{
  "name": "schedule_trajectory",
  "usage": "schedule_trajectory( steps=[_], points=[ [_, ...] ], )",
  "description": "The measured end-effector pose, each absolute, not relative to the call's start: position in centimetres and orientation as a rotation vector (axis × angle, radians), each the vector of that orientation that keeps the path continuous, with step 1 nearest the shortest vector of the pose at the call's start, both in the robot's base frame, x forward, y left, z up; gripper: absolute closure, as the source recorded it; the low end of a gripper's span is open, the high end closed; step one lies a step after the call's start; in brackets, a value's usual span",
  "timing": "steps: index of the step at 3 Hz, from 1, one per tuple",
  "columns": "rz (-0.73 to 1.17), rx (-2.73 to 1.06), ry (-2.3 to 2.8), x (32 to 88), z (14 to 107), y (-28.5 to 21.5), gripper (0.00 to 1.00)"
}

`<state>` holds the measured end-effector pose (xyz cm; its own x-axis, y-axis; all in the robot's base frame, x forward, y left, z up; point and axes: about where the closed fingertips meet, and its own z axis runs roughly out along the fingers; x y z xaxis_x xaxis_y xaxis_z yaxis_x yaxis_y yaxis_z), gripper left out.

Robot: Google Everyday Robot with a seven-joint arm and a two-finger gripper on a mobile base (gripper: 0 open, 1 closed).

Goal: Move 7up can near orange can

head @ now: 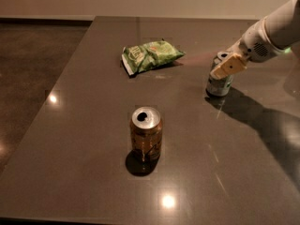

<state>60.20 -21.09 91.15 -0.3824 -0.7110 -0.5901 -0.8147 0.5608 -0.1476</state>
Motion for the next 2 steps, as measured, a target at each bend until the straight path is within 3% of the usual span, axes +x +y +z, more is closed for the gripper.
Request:
schedule_trajectory(
  steps=[2],
  points=[
    [0.295,-1.337,2.149,57.8,92.3,-18.6,0.93]
  ],
)
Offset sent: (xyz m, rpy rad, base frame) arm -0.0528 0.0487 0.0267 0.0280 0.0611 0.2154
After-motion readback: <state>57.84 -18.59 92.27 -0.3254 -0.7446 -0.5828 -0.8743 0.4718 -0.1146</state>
